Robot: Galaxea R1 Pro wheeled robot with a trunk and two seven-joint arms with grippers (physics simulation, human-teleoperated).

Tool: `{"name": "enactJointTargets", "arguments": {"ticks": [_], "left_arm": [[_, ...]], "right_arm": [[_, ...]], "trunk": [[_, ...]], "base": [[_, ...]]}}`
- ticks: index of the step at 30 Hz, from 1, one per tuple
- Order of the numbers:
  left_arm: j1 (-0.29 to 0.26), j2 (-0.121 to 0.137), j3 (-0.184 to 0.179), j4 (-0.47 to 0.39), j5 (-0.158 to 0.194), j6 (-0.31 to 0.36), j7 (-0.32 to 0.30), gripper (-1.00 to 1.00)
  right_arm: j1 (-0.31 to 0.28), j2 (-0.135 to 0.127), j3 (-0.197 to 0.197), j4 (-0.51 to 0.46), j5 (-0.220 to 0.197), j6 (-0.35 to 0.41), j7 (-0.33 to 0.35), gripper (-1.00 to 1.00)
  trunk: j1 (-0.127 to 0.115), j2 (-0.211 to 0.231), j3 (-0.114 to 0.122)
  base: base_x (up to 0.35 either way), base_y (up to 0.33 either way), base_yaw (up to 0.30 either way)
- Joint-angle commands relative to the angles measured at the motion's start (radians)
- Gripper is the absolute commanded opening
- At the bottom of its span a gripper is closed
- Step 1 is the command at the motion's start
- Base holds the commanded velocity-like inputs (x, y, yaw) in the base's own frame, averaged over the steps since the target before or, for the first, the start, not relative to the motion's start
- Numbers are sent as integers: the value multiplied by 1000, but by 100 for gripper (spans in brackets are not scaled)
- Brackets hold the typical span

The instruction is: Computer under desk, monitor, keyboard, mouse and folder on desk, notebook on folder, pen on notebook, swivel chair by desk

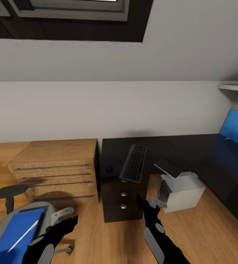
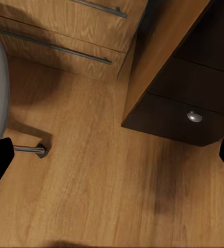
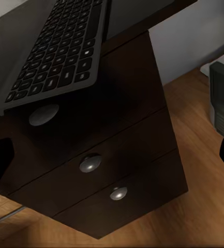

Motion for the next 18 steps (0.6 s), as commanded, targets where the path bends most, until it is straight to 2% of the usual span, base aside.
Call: {"name": "enactJointTargets", "arguments": {"ticks": [1, 6, 10, 12, 13, 14, 15, 16, 17, 18], "left_arm": [[-1, 1, -3, -11, 11, 2, 10, 100], [-1, -8, -4, -43, 15, 3, 11, 100], [-1, -21, -4, -48, 14, 3, 13, 100], [-1, -24, -4, -48, 13, 3, 14, 100], [-1, -24, -5, -48, 12, 3, 14, 100], [-1, -25, -5, -47, 12, 2, 14, 100], [-1, -25, -5, -47, 11, 2, 14, 100], [-1, -26, -5, -47, 11, 2, 14, 100], [-1, -27, -6, -47, 11, 2, 14, 100], [-1, -31, -6, -46, 10, 2, 14, 100]], "right_arm": [[-1, 0, 5, 0, -12, -6, 0, 100], [-1, 5, 4, -9, -23, 0, 24, 100], [-2, 13, 1, -59, -123, 20, 27, 100], [-3, 9, -3, -107, -236, 74, 26, 100], [-3, 8, -5, -121, -267, 94, 26, 100], [-3, 1, -9, -151, -331, 138, 27, 100], [-3, -4, -10, -167, -361, 161, 27, 100], [-3, -17, -12, -193, -417, 203, 28, 100], [-3, -25, -12, -203, -441, 222, 29, 100], [-3, -63, -14, -223, -516, 279, 30, 100]], "trunk": [[0, -1, -1], [8, -15, -7], [23, -43, -20], [31, -57, -26], [35, -64, -29], [38, -71, -32], [42, -78, -36], [46, -85, -39], [50, -92, -42], [54, -99, -45]], "base": [[1, 71, 0], [0, 28, 0], [0, 4, 0], [0, 1, 0], [0, 0, 0], [0, 0, 0], [0, 0, 0], [0, 0, 0], [0, 0, 0], [0, 0, 0]]}}
